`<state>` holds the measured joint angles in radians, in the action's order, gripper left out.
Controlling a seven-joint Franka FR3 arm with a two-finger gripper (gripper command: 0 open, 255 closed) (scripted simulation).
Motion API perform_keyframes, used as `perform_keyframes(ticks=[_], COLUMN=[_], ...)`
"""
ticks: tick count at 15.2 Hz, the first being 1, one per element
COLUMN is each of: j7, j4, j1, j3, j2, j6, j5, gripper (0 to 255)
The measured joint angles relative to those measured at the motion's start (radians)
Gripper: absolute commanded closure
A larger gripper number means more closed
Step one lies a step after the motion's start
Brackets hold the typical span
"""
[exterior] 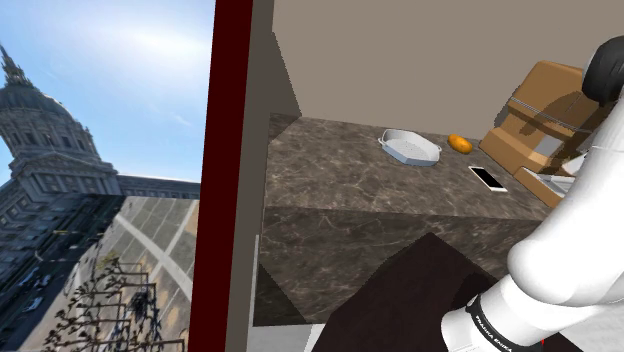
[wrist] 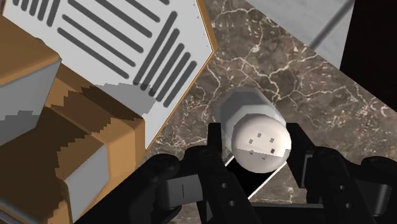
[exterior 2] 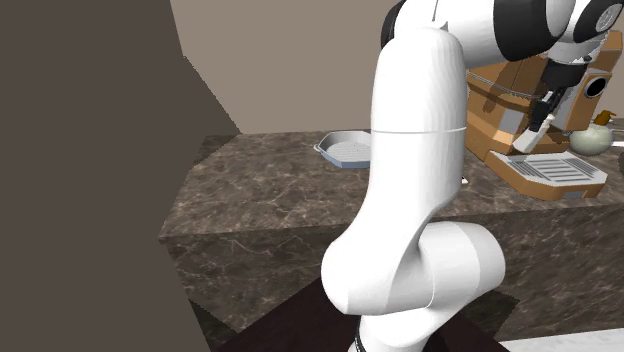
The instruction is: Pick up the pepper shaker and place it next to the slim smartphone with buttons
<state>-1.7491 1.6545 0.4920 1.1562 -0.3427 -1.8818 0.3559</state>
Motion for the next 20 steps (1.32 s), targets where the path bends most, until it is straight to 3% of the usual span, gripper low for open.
perform_keyframes(ticks=[20], j7=[-0.075], j4=[0.178], j1=[0.042], j3=[-0.078], j2=[-0.089], j6=[-0.222], j5=[0.11], gripper=[255])
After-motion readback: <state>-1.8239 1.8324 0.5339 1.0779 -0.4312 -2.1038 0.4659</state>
